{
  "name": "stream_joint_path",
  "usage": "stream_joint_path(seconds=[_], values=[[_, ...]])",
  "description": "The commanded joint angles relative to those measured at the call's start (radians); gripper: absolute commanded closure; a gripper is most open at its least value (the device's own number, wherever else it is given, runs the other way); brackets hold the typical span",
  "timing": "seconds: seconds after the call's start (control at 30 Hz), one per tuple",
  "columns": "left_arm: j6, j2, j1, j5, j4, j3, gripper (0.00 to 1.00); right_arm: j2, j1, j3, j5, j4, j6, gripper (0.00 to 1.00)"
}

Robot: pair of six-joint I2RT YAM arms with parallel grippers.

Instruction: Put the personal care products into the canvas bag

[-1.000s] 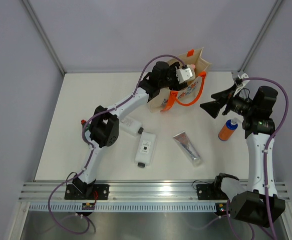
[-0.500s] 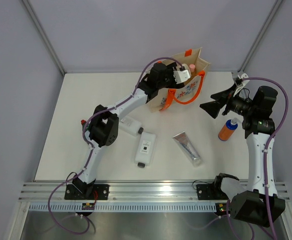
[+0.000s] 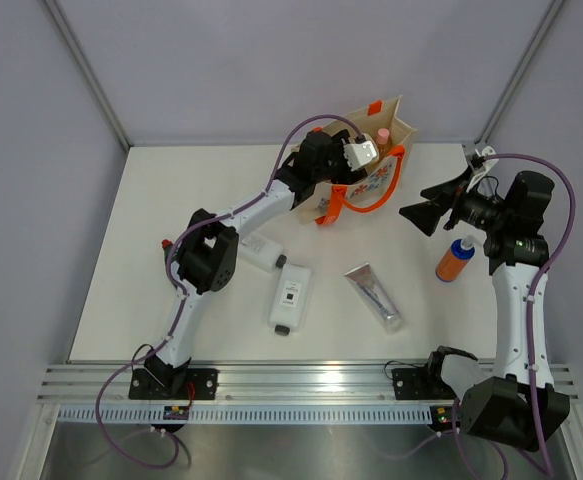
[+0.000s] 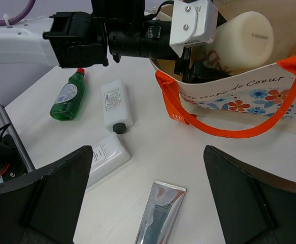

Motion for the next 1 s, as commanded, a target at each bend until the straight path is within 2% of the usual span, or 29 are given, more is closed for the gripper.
stream_joint_path(seconds=[0.0, 0.03, 0.07, 0.1, 0.5, 0.53, 0.6, 0.97], values=[[-0.031, -0.017, 0.013, -0.001, 0.175, 0.004, 0.37, 0.006, -0.009, 0.012, -0.024, 0.024, 0.006, 0.01], [-0.044, -0.020, 0.014, -0.006, 0.178, 0.006, 0.35, 0.006, -0.009, 0.012, -0.027, 0.022, 0.005, 0.00], [-0.050, -0.023, 0.014, -0.009, 0.177, 0.009, 0.27, 0.007, -0.009, 0.012, -0.029, 0.019, 0.000, 0.01], [-0.053, -0.025, 0.014, -0.012, 0.178, 0.012, 0.24, 0.007, -0.009, 0.012, -0.029, 0.018, -0.002, 0.00], [-0.134, -0.085, 0.031, -0.021, 0.175, 0.038, 0.18, 0.018, -0.010, 0.012, -0.030, 0.004, -0.014, 0.01], [-0.137, -0.091, 0.031, -0.023, 0.175, 0.038, 0.08, 0.019, -0.010, 0.013, -0.029, 0.004, -0.015, 0.01], [-0.139, -0.094, 0.031, -0.021, 0.168, 0.035, 0.04, 0.019, -0.013, 0.015, -0.029, 0.002, -0.019, 0.01], [-0.173, -0.114, 0.031, 0.003, 0.157, 0.043, 0.01, 0.027, -0.024, 0.013, -0.030, -0.002, -0.026, 0.00]])
